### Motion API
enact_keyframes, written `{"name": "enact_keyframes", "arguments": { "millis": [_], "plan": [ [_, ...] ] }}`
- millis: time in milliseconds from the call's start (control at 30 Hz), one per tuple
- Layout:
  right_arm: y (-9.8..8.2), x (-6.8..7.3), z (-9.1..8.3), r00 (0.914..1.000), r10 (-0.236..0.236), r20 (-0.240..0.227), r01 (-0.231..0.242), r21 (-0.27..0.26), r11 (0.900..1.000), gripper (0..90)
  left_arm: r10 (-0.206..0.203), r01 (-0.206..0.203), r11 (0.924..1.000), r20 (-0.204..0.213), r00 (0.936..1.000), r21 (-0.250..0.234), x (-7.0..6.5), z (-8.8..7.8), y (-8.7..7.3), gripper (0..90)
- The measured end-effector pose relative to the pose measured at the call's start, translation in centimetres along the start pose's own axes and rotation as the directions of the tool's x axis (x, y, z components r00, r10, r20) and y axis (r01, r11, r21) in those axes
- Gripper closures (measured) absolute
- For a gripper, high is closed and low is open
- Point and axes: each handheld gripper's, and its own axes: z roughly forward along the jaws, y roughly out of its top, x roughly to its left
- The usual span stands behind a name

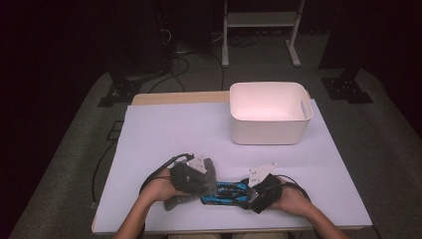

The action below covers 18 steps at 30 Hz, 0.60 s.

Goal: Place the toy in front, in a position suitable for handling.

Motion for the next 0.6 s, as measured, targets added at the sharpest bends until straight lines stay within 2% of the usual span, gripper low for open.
{"name": "enact_keyframes", "arguments": {
  "millis": [33,100,200,267,300,367,400,433,467,500,600],
  "plan": [
    [0.0,0.0,0.0,1.0000,0.000,0.000,0.000,0.000,1.000,22.3,-0.002,0.002,1.0000,0.008,1.0000,-0.008,0.1,0.0,0.1,78.9],
    [0.0,0.0,0.0,1.0000,-0.005,-0.001,0.005,0.000,1.000,22.4,-0.008,0.011,0.9979,0.048,0.9988,-0.063,0.2,0.5,1.0,78.9],
    [0.0,0.0,0.0,0.9999,-0.011,0.002,0.011,-0.001,1.000,22.3,0.023,-0.017,0.9969,0.075,0.9969,-0.076,-0.1,1.3,2.7,79.0],
    [0.0,0.0,0.0,1.0000,-0.009,0.002,0.009,-0.001,1.000,22.4,0.054,-0.050,0.9969,0.066,0.9964,-0.062,-0.4,1.7,3.9,79.1],
    [-0.1,0.0,0.0,1.0000,-0.009,0.001,0.009,-0.004,1.000,22.4,0.054,-0.050,0.9969,0.066,0.9964,-0.062,-0.4,1.7,3.9,79.1],
    [-0.1,0.0,0.0,0.9999,-0.011,0.001,0.011,-0.006,1.000,22.4,0.068,-0.055,0.9923,0.118,0.9906,-0.110,-0.8,1.9,5.3,79.0],
    [-0.1,0.0,0.0,0.9999,-0.011,0.001,0.011,-0.006,1.000,22.4,0.068,-0.055,0.9923,0.118,0.9906,-0.110,-0.8,1.9,5.3,79.1],
    [0.0,0.0,0.0,0.9999,-0.012,0.002,0.012,-0.002,1.000,22.4,0.089,-0.073,0.9901,0.131,0.9875,-0.120,-1.1,2.1,5.9,79.1],
    [0.0,0.1,0.0,1.0000,-0.003,0.005,0.003,0.001,1.000,22.4,0.133,-0.121,0.9882,0.130,0.9825,-0.093,-2.0,3.0,7.1,79.0],
    [0.0,0.1,0.0,1.0000,-0.002,0.004,0.002,0.000,1.000,22.4,0.153,-0.143,0.9865,0.131,0.9795,-0.079,-2.4,3.6,7.6,78.9],
    [0.0,0.1,0.0,1.0000,-0.002,0.005,0.002,0.001,1.000,22.5,0.160,-0.153,0.9864,0.136,0.9777,-0.062,-2.8,4.4,8.2,78.9]
  ]
}}
